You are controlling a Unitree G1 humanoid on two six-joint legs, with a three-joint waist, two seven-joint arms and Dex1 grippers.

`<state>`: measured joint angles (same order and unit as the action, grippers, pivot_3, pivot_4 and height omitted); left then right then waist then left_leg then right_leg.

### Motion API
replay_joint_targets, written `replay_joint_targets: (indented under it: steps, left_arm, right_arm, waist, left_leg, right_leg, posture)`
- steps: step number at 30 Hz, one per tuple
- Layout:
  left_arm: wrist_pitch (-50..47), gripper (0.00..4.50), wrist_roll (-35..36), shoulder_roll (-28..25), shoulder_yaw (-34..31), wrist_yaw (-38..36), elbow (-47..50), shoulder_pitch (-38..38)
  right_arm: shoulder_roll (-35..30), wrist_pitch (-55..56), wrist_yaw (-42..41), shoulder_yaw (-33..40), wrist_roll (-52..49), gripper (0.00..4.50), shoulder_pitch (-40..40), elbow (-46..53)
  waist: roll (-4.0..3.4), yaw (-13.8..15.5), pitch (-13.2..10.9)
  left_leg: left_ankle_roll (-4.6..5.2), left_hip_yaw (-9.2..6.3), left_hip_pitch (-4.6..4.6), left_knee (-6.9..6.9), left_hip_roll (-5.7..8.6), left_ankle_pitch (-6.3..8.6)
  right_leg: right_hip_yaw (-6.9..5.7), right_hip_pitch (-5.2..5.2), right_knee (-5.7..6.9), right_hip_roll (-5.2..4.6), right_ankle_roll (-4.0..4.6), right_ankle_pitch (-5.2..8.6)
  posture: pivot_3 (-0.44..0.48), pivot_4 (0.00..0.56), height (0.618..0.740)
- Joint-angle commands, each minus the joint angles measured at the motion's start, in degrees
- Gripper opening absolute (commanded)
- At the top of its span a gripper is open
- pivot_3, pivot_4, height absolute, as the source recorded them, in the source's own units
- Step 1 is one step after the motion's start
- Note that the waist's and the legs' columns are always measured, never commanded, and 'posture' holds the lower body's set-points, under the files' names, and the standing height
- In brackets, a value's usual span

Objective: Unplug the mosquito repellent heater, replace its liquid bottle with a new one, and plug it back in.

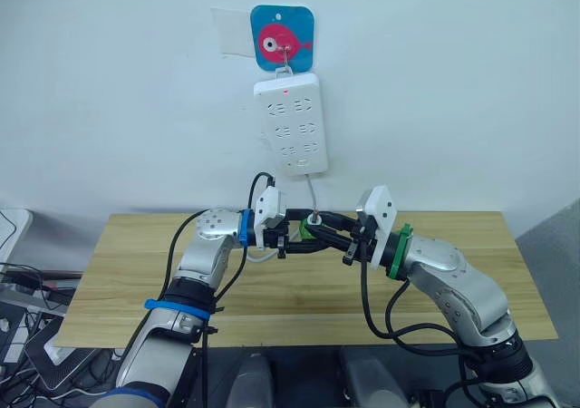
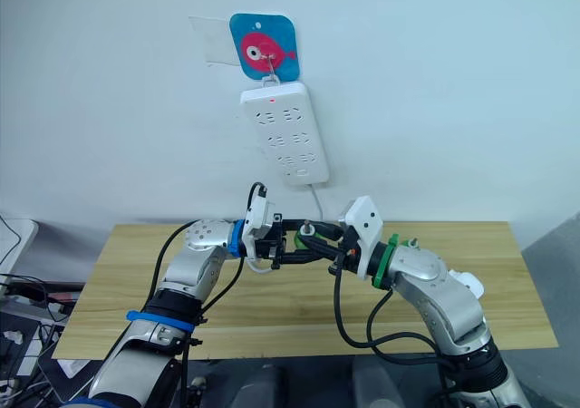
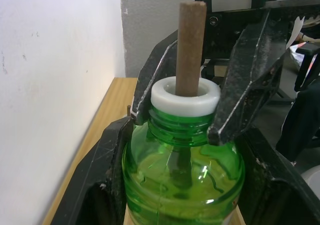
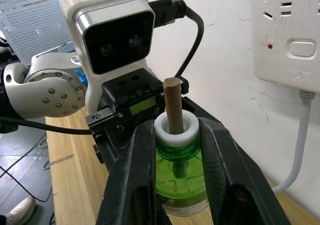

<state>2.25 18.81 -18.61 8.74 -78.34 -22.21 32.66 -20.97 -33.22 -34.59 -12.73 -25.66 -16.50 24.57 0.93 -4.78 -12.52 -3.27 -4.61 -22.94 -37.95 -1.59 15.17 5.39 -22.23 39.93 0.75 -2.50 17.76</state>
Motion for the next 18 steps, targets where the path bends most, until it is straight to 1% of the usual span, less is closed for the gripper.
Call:
replay_joint_targets:
  steps: [1, 2, 3, 6, 7, 8, 9, 11, 14, 18]
  left_arm:
    - [-3.0, 2.63, 2.6, -0.02, -0.32, -1.07, 3.71, -0.09]
    - [-3.67, 2.99, 2.82, -0.15, -0.35, -1.27, 4.05, -0.17]
    - [-5.01, 3.19, 3.42, -0.26, -0.79, -0.99, 4.51, -0.22]
    - [-7.26, 4.02, 4.56, -0.57, -1.7, -0.03, 5.58, -0.31]
    - [-8.0, 4.37, 4.94, -0.58, -1.96, 0.47, 5.95, -0.44]
    - [-8.61, 4.5, 5.2, -0.56, -2.17, 0.82, 6.28, -0.56]
    - [-9.29, 4.5, 5.54, -0.41, -2.43, 1.37, 6.72, -0.81]
    - [-12.8, 4.5, 7.3, 0.52, -3.65, 4.01, 8.55, -1.31]
    - [-27.19, 4.5, 14.93, 2.84, -7.23, 12.26, 12.58, -0.87]
    - [-47.53, 4.5, 27.52, 5.24, -12.09, 20.99, 15.6, -0.74]
  right_arm:
    - [1.3, -0.97, 2.04, 4.24, -2.54, 0.83, 0.56, 1.62]
    - [1.59, -1.56, 2.59, 5.32, -3.37, 0.83, 0.78, 1.99]
    - [1.82, -2.66, 3.59, 7.4, -4.93, 0.83, 1.39, 2.8]
    - [1.41, -5.43, 6.14, 12.43, -8.23, 0.83, 3.54, 5.5]
    - [1.42, -6.39, 7.18, 14.01, -9.37, 0.83, 4.23, 6.39]
    - [1.44, -7.13, 7.98, 15.06, -10.25, 0.83, 4.66, 7.01]
    - [1.74, -7.94, 9.04, 16.39, -11.4, 0.83, 5.16, 7.67]
    - [3.43, -10.68, 13.62, 21.88, -16.82, 0.83, 6.14, 9.36]
    - [7.24, -13.66, 22.77, 29.72, -27.39, 0.83, 6.94, 10.98]
    - [10.35, -14.6, 32.53, 33.69, -39.1, 0.83, 7.4, 12.22]
  waist:
    - [0.0, -0.01, 0.0]
    - [0.0, 0.0, 0.0]
    - [0.0, 0.02, 0.0]
    - [0.0, 0.08, 0.0]
    - [0.0, 0.09, 0.0]
    - [0.0, 0.09, 0.0]
    - [0.0, 0.09, 0.0]
    - [0.0, 0.07, 0.0]
    - [0.0, 0.04, 0.0]
    - [0.0, -0.13, 0.0]
  left_leg:
    - [0.0, 0.0, 0.0, 0.0, 0.0, 0.0]
    - [0.0, 0.01, 0.0, 0.0, 0.0, 0.0]
    - [0.0, -0.01, -0.01, 0.0, -0.01, 0.0]
    - [0.0, -0.01, -0.01, 0.0, 0.0, 0.0]
    - [0.0, -0.01, -0.02, 0.0, 0.01, 0.0]
    - [0.0, 0.0, -0.01, 0.0, 0.01, 0.0]
    - [0.0, 0.01, -0.01, 0.0, 0.01, 0.0]
    - [0.0, 0.01, 0.0, 0.0, 0.01, 0.0]
    - [0.0, -0.04, -0.02, 0.0, -0.03, 0.0]
    - [0.0, -0.01, -0.01, 0.0, -0.02, 0.0]
  right_leg:
    - [0.0, 0.0, 0.0, 0.0, 0.0, 0.0]
    - [0.01, 0.0, 0.0, 0.0, 0.0, 0.0]
    - [-0.01, 0.0, 0.01, 0.0, 0.0, 0.0]
    - [0.0, 0.01, 0.0, -0.01, 0.0, 0.0]
    - [0.0, 0.01, 0.0, -0.03, 0.0, 0.0]
    - [0.01, 0.01, 0.0, -0.03, 0.0, 0.0]
    - [0.01, 0.01, 0.0, -0.03, 0.0, 0.0]
    - [0.02, 0.01, 0.01, -0.03, 0.0, 0.0]
    - [-0.02, 0.01, 0.02, -0.01, 0.0, 0.0]
    - [0.03, 0.02, 0.03, -0.02, 0.0, 0.0]
  posture:
    - [-0.045, 0.19, 0.74]
    - [-0.045, 0.19, 0.74]
    - [-0.045, 0.19, 0.74]
    - [-0.045, 0.19, 0.74]
    - [-0.045, 0.19, 0.74]
    - [-0.045, 0.19, 0.74]
    - [-0.052, 0.188, 0.74]
    - [-0.056, 0.187, 0.74]
    - [-0.061, 0.185, 0.74]
    - [-0.069, 0.189, 0.74]
